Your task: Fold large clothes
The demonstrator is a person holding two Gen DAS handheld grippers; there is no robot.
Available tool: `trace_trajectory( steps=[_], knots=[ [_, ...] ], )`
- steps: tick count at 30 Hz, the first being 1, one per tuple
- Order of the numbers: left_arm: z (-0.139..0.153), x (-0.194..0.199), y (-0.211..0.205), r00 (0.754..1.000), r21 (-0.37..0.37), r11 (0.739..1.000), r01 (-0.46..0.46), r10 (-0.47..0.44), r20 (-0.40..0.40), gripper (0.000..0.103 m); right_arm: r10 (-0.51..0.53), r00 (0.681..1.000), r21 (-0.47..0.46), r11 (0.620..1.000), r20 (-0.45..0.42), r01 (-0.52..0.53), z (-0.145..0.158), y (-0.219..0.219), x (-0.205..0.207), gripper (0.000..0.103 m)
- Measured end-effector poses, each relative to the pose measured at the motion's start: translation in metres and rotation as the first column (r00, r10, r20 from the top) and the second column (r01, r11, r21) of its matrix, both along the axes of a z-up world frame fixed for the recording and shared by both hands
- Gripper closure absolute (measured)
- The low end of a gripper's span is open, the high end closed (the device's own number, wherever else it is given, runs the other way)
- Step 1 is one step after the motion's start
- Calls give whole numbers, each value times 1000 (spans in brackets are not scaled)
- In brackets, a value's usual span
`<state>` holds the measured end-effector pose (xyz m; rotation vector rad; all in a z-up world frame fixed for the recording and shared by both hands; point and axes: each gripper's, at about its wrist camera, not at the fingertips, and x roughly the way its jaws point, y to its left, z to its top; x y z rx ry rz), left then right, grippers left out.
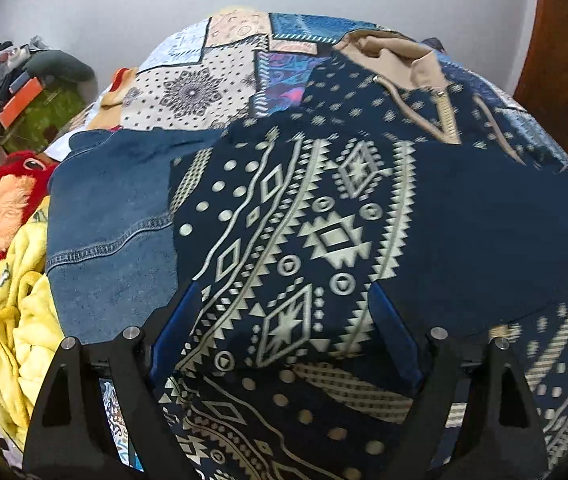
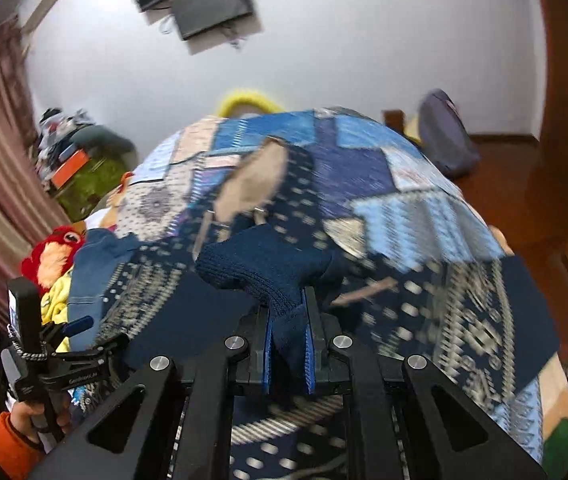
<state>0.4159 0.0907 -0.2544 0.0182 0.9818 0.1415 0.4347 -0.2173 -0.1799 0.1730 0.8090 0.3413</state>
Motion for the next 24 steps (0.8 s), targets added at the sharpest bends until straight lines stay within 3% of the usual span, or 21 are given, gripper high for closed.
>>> trace_trajectory(
  steps=[3,10,15,18,19,20,22,24],
  knots=[
    [-3,0,6,1000,-26,1000,-6,6,-7,16,-9,999,-6,1000,-30,9,-17,-19,-1,94],
    [-9,-1,2,1000,7,1000,-3,3,-19,15,10,993,-114,993,-114,-24,-65,-26,-3,94],
    [-11,-2,6,1000,-20,1000,-8,7,-21,15,-27,989,-233,972,-144,-8,-79,-29,0,93],
    [-13,0,10,1000,-37,999,-11,10,-25,14,-51,985,-235,972,-165,11,-79,-40,-2,92],
    [-13,0,9,1000,-34,999,-14,13,-24,13,-61,983,-235,972,-173,19,-78,-44,-2,80],
    [-14,0,9,1000,-31,999,-16,15,-23,12,-91,980,-254,966,-179,43,-78,-50,-3,53],
    [-15,-1,8,1000,-26,1000,-17,16,-21,12,-153,977,-317,943,-151,99,-75,-59,-6,16],
    [-14,-1,8,1000,-23,1000,-16,15,-23,12,-151,977,-310,946,-149,99,-71,-73,-11,16]
  ],
)
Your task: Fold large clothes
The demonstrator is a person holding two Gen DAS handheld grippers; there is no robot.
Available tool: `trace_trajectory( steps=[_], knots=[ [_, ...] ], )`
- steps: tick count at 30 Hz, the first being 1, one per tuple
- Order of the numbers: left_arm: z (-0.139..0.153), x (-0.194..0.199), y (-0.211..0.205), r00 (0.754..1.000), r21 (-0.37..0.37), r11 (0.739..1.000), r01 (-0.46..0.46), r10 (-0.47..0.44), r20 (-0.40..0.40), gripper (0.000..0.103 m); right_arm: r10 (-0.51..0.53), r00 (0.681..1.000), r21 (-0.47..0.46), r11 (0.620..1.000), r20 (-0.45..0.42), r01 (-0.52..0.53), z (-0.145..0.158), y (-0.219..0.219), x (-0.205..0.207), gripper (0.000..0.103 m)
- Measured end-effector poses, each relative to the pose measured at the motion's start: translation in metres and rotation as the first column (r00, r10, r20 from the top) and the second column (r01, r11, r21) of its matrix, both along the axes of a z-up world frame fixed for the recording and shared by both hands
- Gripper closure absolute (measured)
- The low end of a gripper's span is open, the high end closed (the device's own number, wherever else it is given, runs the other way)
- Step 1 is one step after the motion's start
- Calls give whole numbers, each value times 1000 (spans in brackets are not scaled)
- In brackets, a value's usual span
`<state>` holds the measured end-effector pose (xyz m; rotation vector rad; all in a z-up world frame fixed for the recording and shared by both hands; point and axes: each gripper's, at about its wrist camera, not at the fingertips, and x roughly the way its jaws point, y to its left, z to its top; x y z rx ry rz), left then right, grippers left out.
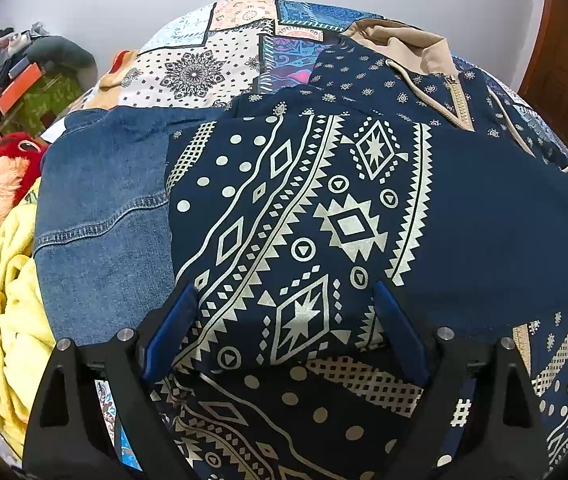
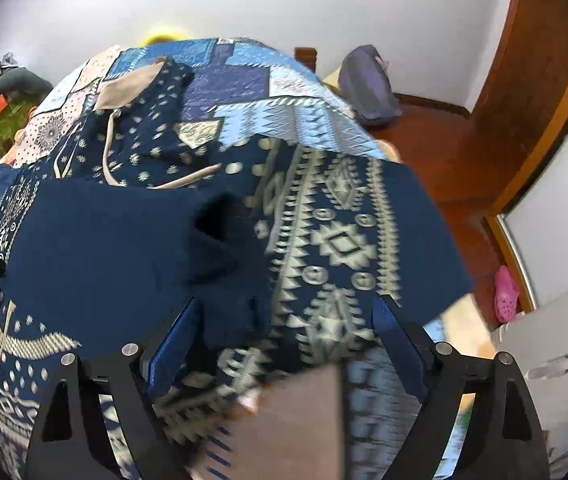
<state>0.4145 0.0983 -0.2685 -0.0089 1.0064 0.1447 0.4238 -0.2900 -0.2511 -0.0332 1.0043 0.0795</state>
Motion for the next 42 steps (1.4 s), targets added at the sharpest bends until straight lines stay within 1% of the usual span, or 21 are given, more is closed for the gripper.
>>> trace_trajectory(
  steps=[3,6,9,12,14,18,20,22,23,24,29,30,31,32,33,35,36,37,38,39,42],
  knots=[
    [5,0,0,1000,-4,1000,-4,4,-19,13,2,1000,87,996,-28,0,6,-21,-7,16],
    [17,0,-6,1000,-13,1000,14,-15,-22,13,-22,999,204,978,-27,27,20,-47,-17,16],
    [34,0,-23,999,3,999,46,-46,18,13,-72,997,280,957,-13,73,30,-70,-23,16],
    [52,3,-44,994,3,996,91,-91,59,13,-121,993,299,947,-19,121,31,-88,-23,16],
    [62,6,-58,989,-7,993,118,-117,85,13,-143,989,308,940,-36,147,25,-97,-17,16],
    [74,13,-76,982,-38,987,154,-149,119,13,-175,977,356,911,-124,208,-5,-116,0,16],
    [76,16,-83,979,-50,985,166,-159,131,13,-187,969,381,894,-163,236,-22,-121,9,16],
    [76,17,-88,977,-61,982,177,-167,135,13,-205,957,420,864,-205,276,-40,-127,19,17],
    [76,18,-89,976,-63,982,181,-171,135,13,-225,952,440,847,-208,296,-48,-130,24,17],
    [75,18,-91,975,-58,981,184,-175,135,13,-241,950,444,842,-198,306,-50,-130,28,17],
    [70,13,-95,973,-3,982,190,-188,131,13,-303,937,409,844,-172,347,-58,-130,59,18],
    [69,11,-94,974,2,982,190,-188,128,13,-316,934,407,841,-168,357,-57,-131,62,20],
    [68,9,-93,974,7,982,188,-187,125,13,-342,927,397,838,-155,375,-55,-131,67,28],
    [67,8,-92,975,11,983,184,-184,121,13,-350,925,391,838,-150,380,-53,-131,69,43],
    [66,6,-90,977,12,984,179,-179,116,13,-356,924,388,839,-140,382,-49,-131,72,52],
    [66,2,-84,979,8,985,170,-170,109,13,-374,920,341,855,-120,392,-39,-131,77,89],
    [66,-1,-83,980,8,986,167,-166,110,13,-373,922,324,863,-107,387,-34,-132,77,93],
    [68,-4,-80,980,8,987,163,-163,112,13,-369,927,296,880,-65,371,-20,-129,73,94],
    [71,-7,-77,981,8,988,157,-157,118,13,-370,928,284,887,-41,366,-12,-129,71,95],
    [73,-10,-75,981,8,988,153,-153,122,13,-366,930,271,896,8,351,6,-128,64,96],
    [82,-19,-68,980,-1,990,142,-141,140,13,-363,926,264,908,101,327,45,-125,48,97]
  ],
)
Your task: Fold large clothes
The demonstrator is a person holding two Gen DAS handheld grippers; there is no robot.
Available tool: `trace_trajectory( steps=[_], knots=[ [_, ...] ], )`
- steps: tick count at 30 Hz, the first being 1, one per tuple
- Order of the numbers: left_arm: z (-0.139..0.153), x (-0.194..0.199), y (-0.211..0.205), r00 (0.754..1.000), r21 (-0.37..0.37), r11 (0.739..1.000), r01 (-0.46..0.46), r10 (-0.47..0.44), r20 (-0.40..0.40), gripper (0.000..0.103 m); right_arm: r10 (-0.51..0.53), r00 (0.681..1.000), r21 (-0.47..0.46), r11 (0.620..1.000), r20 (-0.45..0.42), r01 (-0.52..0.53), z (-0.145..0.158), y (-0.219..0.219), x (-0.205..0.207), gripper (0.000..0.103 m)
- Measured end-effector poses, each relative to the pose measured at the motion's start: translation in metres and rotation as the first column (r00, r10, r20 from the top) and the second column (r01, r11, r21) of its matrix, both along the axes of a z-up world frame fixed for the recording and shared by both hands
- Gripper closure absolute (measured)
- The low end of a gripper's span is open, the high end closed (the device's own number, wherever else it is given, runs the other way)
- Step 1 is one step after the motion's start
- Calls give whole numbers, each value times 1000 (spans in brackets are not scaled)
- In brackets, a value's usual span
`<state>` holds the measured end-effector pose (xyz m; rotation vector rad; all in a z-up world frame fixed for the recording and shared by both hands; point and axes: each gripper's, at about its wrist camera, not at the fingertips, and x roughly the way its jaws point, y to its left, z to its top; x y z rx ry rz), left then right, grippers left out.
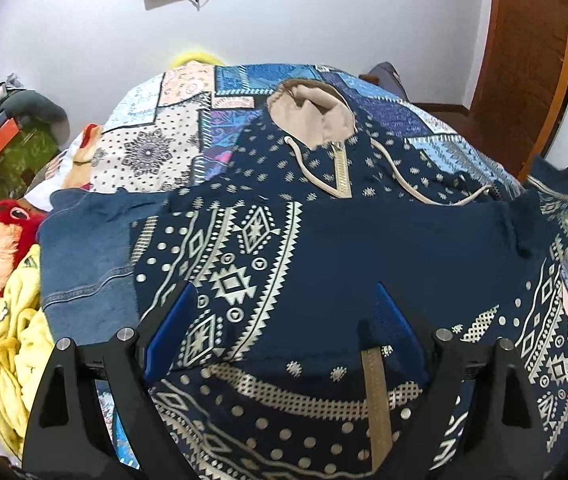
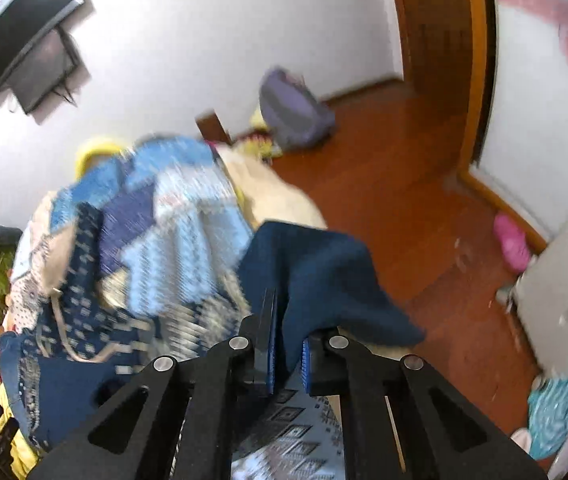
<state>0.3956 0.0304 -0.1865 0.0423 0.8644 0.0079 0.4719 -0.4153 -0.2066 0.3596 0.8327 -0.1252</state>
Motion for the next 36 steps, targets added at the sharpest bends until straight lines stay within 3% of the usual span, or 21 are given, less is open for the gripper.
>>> trace_trajectory(
  steps=[4,7,14,18,21,24,28,30,36],
  knots=[
    [14,-14,6,999,-14,1000,-1,1,32,13,41,992,-57,998,119,-34,60,22,-26,97],
    [21,-23,11,999,-22,1000,0,1,51,13,120,981,-71,991,150,-111,88,56,-35,97],
    [33,-50,36,996,-48,999,-12,16,84,13,308,938,-93,951,161,-296,110,160,-42,96],
    [33,-66,57,995,-61,998,-36,41,87,13,404,907,-98,914,117,-394,92,233,-42,96],
    [32,-79,78,994,-74,995,-66,72,83,13,466,885,-95,881,5,-463,50,288,-37,96],
    [28,-93,98,992,-94,991,-94,101,73,13,478,870,-44,873,-119,-486,4,322,-33,96],
    [23,-106,115,990,-100,988,-119,125,60,13,447,844,24,887,-296,-461,-52,341,-32,96],
    [20,-110,120,990,-101,987,-126,131,51,13,433,862,21,896,-263,-443,-54,339,-43,96],
    [13,-113,117,990,-125,983,-131,135,29,13,434,844,109,900,-315,-422,-53,326,-63,96]
  ],
)
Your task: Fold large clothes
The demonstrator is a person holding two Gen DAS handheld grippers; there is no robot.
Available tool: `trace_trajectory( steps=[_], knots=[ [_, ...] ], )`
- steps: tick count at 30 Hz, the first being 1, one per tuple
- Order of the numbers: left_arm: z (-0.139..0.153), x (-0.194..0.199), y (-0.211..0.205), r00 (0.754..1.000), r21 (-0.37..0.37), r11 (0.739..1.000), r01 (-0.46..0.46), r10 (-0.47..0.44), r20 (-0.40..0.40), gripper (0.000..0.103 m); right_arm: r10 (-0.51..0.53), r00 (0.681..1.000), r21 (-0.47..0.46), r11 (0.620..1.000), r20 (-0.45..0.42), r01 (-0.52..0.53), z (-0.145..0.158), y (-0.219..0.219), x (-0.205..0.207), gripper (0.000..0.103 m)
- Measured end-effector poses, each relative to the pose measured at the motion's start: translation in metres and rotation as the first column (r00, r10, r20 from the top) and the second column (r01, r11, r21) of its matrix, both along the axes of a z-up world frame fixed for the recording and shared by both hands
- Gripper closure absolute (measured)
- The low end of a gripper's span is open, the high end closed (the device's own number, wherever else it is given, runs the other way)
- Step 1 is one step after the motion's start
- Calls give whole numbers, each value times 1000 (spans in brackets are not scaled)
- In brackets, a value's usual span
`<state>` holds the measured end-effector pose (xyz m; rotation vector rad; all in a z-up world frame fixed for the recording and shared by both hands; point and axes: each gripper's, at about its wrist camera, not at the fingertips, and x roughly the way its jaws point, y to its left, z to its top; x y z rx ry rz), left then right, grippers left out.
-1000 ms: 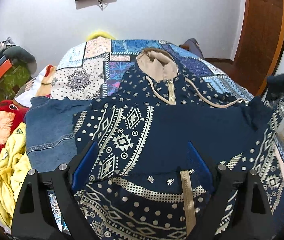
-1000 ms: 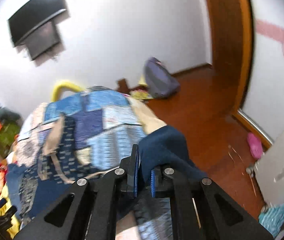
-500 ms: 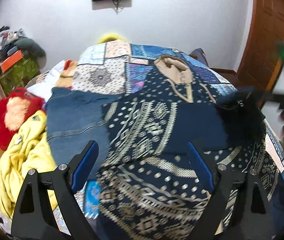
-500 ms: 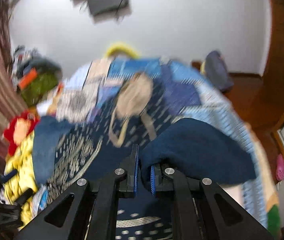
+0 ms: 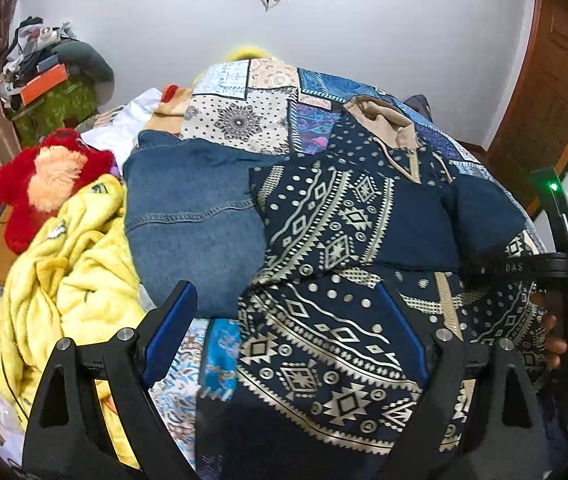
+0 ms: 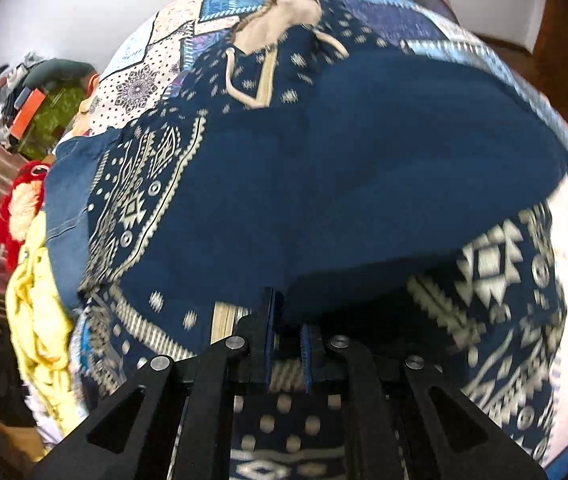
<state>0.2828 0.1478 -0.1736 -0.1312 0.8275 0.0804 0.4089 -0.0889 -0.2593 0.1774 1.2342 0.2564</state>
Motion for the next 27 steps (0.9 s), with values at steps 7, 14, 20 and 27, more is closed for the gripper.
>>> trace_trajectory(
  steps=[7,14,20,27],
  knots=[
    [3,5,-32,998,42,997,65,-65,-18,13,72,990,128,990,-118,-56,-7,-21,-20,95],
    [7,34,-80,987,52,986,159,-157,-45,13,180,981,162,972,-67,-168,6,-41,-42,95],
    [4,70,-134,967,17,969,247,-245,-72,13,241,968,89,965,74,-247,34,-67,-63,95],
    [7,112,-229,906,107,901,421,-412,-92,13,165,959,-50,986,231,-158,62,-144,-71,96]
  ],
)
